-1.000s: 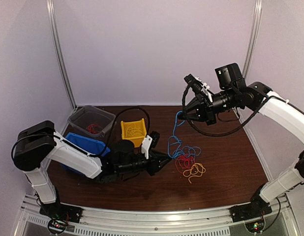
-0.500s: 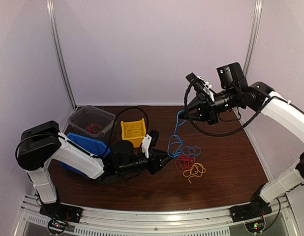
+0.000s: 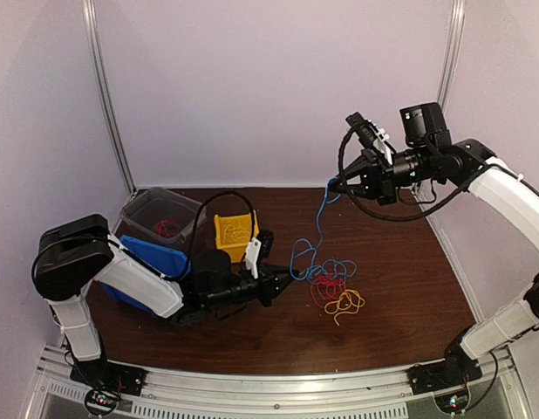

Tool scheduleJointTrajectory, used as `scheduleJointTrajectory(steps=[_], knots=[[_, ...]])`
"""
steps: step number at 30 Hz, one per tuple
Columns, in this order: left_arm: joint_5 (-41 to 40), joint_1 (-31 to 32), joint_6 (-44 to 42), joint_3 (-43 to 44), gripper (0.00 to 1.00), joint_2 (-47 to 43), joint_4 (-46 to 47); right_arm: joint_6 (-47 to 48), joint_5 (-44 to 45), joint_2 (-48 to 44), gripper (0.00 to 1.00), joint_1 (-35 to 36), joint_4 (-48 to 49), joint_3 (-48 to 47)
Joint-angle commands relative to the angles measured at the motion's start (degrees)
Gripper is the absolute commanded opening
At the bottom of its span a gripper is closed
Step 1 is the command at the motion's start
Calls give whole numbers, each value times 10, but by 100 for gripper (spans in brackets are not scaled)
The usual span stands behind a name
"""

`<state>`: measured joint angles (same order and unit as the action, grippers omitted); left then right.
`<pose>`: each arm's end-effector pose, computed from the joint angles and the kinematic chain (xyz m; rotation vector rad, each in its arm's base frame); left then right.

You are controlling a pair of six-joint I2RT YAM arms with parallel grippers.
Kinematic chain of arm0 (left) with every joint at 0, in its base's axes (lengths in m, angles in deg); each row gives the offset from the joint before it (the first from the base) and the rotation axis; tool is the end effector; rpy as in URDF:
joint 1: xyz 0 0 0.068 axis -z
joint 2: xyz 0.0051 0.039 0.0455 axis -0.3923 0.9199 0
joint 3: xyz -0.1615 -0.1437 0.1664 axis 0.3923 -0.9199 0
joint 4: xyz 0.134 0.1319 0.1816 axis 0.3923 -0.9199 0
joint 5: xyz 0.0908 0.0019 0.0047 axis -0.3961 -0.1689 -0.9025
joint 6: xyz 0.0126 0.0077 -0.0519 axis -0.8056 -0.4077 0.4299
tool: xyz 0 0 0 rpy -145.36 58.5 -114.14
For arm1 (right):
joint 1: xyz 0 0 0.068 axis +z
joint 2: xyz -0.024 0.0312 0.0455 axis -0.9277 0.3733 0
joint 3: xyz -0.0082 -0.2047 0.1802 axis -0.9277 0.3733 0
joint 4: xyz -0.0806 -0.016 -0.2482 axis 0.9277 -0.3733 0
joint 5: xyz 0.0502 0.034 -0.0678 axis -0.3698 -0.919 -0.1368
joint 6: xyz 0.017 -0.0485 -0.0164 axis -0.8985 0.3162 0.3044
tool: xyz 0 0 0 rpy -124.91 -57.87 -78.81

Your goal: Untangle the cables

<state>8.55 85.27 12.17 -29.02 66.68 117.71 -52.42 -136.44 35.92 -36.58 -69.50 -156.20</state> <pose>0.1672 -0.3237 0.1687 0.5302 1.7315 -1.3116 0.2243 0.1752 0.4124 -1.4146 1.4394 1.3094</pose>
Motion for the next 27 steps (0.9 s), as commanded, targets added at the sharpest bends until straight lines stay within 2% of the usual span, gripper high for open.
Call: scheduleJointTrajectory(steps=[1, 6, 9, 14, 18, 23, 27], knots=[[-58, -12, 30, -40, 0, -41, -32, -22, 5, -14, 0, -55, 27, -52], [-115, -14, 50, -80, 0, -107, -150, -26, 46, -19, 0, -139, 37, -107], [-136, -17, 72, -107, 0, -141, -188, -40, 59, -27, 0, -189, 63, -118], [-149, -22, 93, -128, 0, -188, -227, -82, 92, -46, 0, -260, 126, -100], [-155, -22, 99, -127, 0, -221, -264, -89, 103, -58, 0, -286, 151, -75], [-173, -21, 85, -172, 0, -298, -196, -48, 68, -75, 0, -284, 133, 5], [-164, -22, 55, -190, 0, -348, -138, 84, 72, -102, 0, -263, 62, 112]])
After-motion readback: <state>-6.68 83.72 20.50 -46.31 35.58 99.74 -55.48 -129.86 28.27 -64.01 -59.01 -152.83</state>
